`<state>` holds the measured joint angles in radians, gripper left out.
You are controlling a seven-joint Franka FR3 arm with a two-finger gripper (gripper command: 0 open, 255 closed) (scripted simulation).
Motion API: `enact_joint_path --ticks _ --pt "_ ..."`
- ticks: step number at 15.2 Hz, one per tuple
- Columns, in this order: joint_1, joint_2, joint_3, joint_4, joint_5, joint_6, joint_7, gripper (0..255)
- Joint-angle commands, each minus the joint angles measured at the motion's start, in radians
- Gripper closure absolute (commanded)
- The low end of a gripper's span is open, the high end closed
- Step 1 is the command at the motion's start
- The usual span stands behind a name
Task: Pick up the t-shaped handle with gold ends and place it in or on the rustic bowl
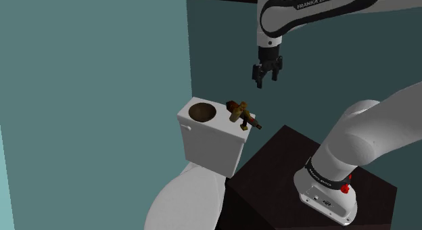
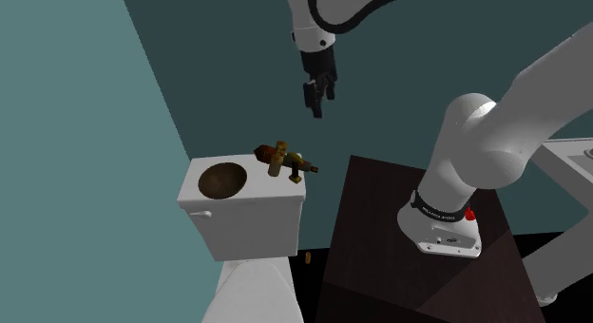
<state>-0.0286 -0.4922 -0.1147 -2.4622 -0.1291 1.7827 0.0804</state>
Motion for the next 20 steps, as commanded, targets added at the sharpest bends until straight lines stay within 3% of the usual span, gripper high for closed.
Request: enact_joint_path --ticks 1,10,20 --pt "-0.008 0.070 -0.024 0.004 0.001 0.065 -0.014 0" --pt "-0.028 0.408 -0.100 0.071 0.068 0.317 -0.082 0" --pt "-0.084 0.819 -0.111 0.271 0.234 0.487 -0.203 0"
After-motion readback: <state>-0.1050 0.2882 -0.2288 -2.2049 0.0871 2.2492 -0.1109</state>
